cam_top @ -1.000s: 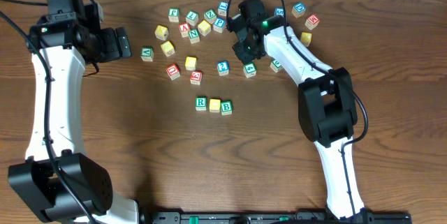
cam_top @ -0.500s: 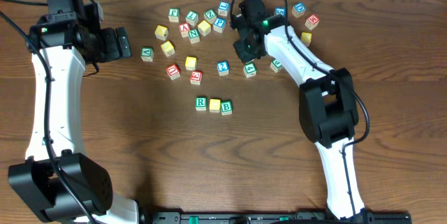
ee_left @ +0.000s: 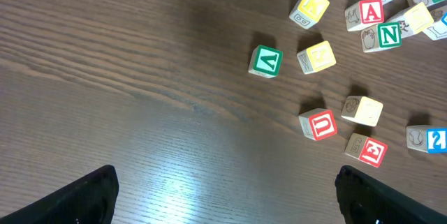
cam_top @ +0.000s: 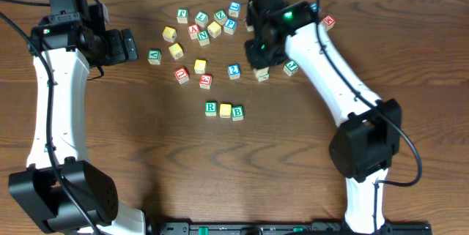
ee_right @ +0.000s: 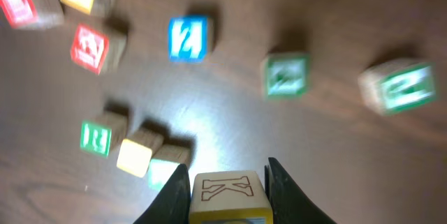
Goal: Spell out ROBOT
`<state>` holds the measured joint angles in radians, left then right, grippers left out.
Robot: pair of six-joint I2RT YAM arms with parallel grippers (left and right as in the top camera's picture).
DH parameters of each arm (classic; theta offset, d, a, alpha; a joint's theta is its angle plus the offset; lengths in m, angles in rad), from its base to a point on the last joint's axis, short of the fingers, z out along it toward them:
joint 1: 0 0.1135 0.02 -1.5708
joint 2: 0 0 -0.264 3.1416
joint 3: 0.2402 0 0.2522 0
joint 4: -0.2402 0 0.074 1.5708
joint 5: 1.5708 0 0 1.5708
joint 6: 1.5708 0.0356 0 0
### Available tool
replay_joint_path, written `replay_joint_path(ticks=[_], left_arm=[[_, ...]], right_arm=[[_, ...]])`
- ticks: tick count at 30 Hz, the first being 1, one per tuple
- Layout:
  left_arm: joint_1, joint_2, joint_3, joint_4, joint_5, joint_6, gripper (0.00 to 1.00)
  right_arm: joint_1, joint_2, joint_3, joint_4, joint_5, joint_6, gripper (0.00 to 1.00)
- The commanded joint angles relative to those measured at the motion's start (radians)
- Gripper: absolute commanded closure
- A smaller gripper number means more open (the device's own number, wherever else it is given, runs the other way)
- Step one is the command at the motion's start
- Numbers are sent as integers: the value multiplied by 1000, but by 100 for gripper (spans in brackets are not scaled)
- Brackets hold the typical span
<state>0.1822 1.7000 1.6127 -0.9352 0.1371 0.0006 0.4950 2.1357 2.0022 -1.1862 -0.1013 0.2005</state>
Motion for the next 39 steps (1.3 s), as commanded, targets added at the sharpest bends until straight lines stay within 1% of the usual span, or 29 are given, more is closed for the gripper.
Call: replay_joint_path(ticks=[1,6,11,16,21,24,27,29,32,34,39], left_arm=[[3,-15,21,-2,9,3,2],[3,-15,21,-2,9,3,2],[3,-15,21,-2,9,3,3],[3,-15,21,-2,9,3,3],[3,-15,21,-2,9,3,2],[3,-15,21,-2,9,3,2],[3,-15,21,-2,9,3,2],[3,-15,21,-2,9,3,3],[3,-15,21,-2,9,3,3],[3,-15,21,-2,9,3,2],[3,-15,21,-2,9,3,2]], right_arm=[[61,19,-98,5,-13,100,92],[96,19,-236,94,66,238,91],[102,19,-316,173,77,275,91],[103,19,-381,257,80,278,90],[106,19,-416,290,80,299,89],[110,19,-430,308,80,301,84],[110,19,-430,308,80,301,74],[110,19,-430,308,80,301,69],[110,19,-430,307,80,301,66],[110,19,-430,307,69,300,61],[108,18,-422,306,64,300,55]])
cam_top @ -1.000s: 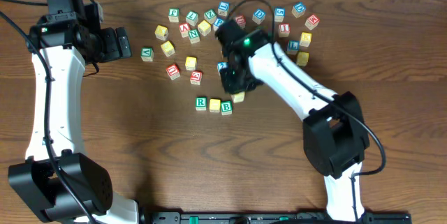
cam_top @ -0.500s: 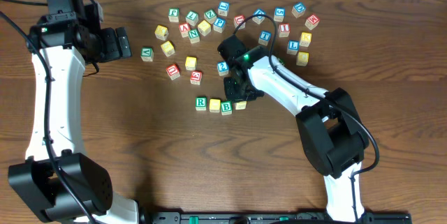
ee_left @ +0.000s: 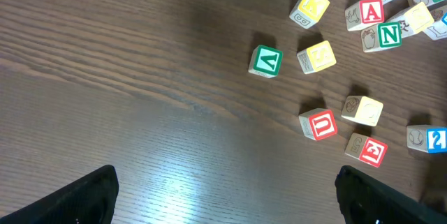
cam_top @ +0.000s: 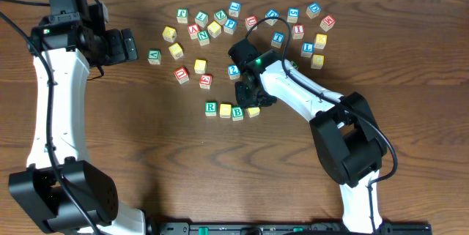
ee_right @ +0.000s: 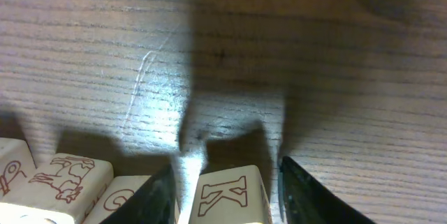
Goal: Spell out ROBOT
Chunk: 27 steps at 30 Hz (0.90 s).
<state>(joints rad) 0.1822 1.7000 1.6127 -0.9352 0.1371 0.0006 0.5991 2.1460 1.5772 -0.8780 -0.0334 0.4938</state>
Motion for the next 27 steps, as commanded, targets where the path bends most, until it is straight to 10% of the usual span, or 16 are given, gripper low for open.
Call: replay_joint_path(ticks=[1,13,27], left_arm=[[3,-15,21,-2,9,3,2],[3,-15,21,-2,9,3,2],[3,-15,21,-2,9,3,2]], right_arm=[[2,7,12,-6,-8,6,55],[-93,-8,364,-161,21,-88,37],[-270,84,436,82,105,-80,30]])
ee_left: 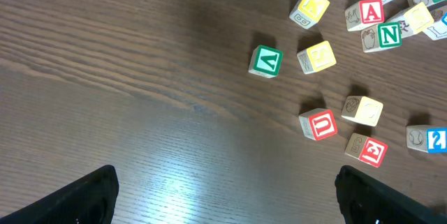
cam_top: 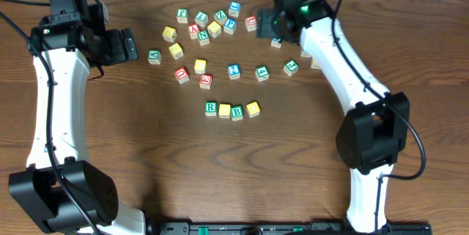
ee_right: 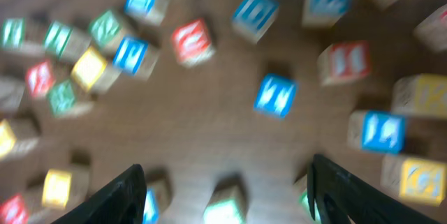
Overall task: Spell out ROBOT
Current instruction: 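Move the right gripper to the pile and grasp the blue T block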
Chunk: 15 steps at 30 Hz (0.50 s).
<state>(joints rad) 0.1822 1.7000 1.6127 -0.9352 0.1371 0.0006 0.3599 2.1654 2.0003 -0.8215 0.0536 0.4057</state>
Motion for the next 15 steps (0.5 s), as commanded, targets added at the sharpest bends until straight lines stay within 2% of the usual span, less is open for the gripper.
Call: replay_joint_path(ticks=[1,7,15], left_arm=[[3,-15,21,-2,9,3,2],[3,-15,21,-2,9,3,2],[3,-15,21,-2,9,3,3]], right_arm=[[-37,77,13,39,14,9,30],[-44,160,13,119,20,9,29],[-44,241,13,183,33,28,37]])
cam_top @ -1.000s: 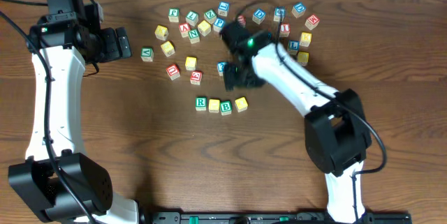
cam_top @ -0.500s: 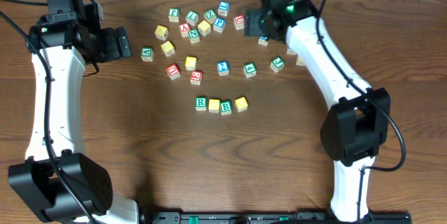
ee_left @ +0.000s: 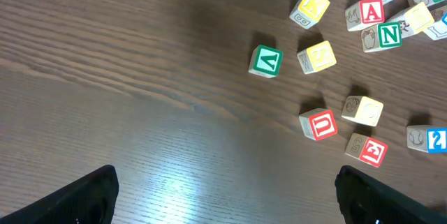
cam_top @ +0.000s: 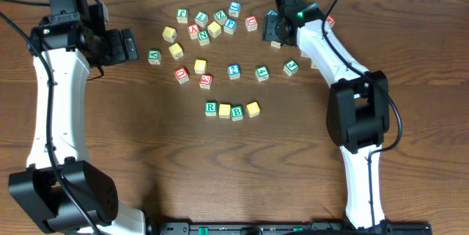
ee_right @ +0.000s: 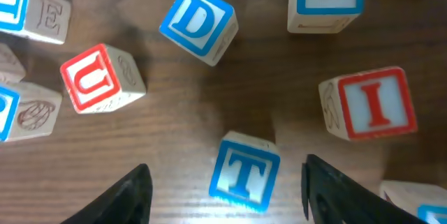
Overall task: Spell out ROBOT
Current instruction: 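Move the right gripper to the pile and grasp the blue T block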
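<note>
Four blocks stand in a row mid-table: a green R (cam_top: 210, 107), a yellow block (cam_top: 225, 110), a green B (cam_top: 237, 112) and a second yellow block (cam_top: 253, 108). My right gripper (cam_top: 275, 30) is at the back right, down among loose blocks. In its wrist view it (ee_right: 234, 196) is open, with a blue T block (ee_right: 246, 175) lying on the wood between the fingers, untouched. My left gripper (cam_top: 128, 45) hovers open at the left; it (ee_left: 227, 203) has nothing between its fingers.
Round the T lie a red U (ee_right: 103, 79), a blue D (ee_right: 198, 21), a red I (ee_right: 370, 105) and a blue 5. More loose blocks (cam_top: 205, 26) sit at the back centre, with a green block (ee_left: 265, 61) nearest the left gripper.
My right gripper was higher over the back-right blocks, in a blurred view. Now it is lower, its open fingers on either side of the blue T. The left arm has not moved.
My right gripper held a block over the scattered letters while the row read R, yellow, B. Then it was down at the row's right end with that block. Then the row had four blocks and the gripper was open at the back right, now straddling the T.
</note>
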`<state>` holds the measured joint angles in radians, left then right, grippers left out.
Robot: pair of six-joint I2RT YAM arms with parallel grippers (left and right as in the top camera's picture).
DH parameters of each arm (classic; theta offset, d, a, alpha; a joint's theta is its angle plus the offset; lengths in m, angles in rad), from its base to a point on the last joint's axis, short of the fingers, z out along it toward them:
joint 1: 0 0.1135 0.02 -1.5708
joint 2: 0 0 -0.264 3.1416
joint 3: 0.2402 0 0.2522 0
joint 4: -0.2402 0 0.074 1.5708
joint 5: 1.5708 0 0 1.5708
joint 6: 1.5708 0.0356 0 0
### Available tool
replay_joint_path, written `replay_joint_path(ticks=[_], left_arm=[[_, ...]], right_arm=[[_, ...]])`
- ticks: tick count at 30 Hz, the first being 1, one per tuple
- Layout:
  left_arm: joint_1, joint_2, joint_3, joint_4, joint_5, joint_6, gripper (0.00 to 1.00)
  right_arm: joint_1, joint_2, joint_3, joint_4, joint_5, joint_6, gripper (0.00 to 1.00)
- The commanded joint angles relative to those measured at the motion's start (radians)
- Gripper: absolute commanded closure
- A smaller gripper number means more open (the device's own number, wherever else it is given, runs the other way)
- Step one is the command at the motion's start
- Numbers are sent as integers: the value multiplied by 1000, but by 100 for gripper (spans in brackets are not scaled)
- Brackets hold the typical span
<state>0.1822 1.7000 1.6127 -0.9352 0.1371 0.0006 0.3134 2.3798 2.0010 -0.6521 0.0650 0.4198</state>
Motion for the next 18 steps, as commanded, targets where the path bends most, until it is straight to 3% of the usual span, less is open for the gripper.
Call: replay_joint_path(ticks=[1,7,18], left_arm=[[3,-15,21,-2,9,3,2],[3,-15,21,-2,9,3,2],[3,-15,21,-2,9,3,2]], right_arm=[[2,31,12,17,23,21,37],[2,61,11,24,27,29,43],[2,62,11,20,64,24,69]])
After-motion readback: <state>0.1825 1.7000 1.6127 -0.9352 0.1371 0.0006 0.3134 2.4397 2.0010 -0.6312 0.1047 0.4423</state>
